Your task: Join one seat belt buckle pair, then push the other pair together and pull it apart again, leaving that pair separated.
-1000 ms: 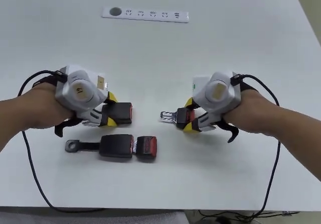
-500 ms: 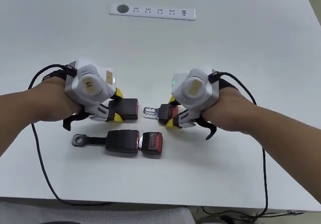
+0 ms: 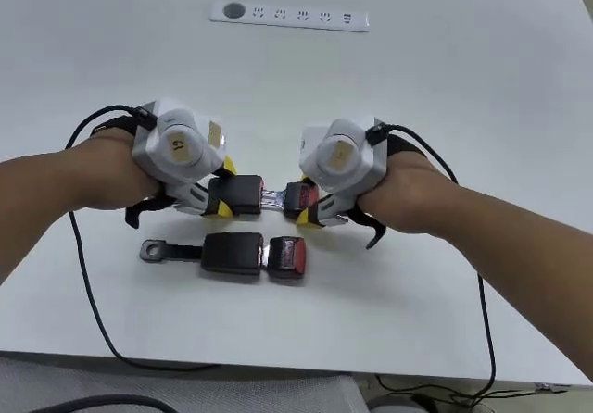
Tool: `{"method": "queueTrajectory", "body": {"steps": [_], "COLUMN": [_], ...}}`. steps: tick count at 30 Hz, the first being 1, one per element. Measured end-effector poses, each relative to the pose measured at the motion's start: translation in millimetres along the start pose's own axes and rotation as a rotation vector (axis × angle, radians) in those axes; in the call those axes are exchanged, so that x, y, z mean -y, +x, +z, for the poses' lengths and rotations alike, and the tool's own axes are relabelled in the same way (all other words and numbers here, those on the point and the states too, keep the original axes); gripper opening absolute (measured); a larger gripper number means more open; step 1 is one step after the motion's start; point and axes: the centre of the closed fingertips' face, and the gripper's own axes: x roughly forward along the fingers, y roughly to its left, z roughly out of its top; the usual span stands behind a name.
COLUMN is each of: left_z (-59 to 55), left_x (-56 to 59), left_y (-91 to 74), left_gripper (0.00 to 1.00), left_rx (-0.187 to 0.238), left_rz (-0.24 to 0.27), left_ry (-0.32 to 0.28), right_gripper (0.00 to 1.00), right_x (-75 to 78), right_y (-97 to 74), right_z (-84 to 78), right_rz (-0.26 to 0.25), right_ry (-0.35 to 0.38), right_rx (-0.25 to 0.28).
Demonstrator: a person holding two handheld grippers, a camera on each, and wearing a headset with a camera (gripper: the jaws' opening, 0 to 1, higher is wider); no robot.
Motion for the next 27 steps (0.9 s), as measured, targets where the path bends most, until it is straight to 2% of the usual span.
{"method": "queueTrajectory", "body": {"steps": [5, 9, 16, 23, 27], "left_z": [0.8, -0.4, -0.7, -2.2, -2.7], "left_x": [0.8, -0.1, 0.4, -0.3, -0.5], "left_y": [-0.6, 0.0, 0.8, 1.0, 1.5], "left_gripper": [0.33, 0.33, 0.32, 0.32, 0.32], "left_rx": [0.004, 0.012, 0.006, 0.013, 0.009], "left_rz": [0.004, 0.003, -0.011, -0.006, -0.008], "left_ry": [0.026, 0.021, 0.04, 0.029, 0.035], "right_gripper": [0.31, 0.31, 0.3, 0.29, 0.29], "right_x": [1.0, 1.3, 2.2, 3.4, 2.1], "right_y": [4.7, 3.5, 4.8, 7.0, 8.2], "right_z": [4.9, 6.0, 8.0, 9.7, 15.4], "right_rz": [0.015, 0.029, 0.033, 0.031, 0.036], "right_ry": [0.004, 0.005, 0.003, 0.003, 0.003], "right_rx": [0.018, 0.037, 0.036, 0.038, 0.055]}}
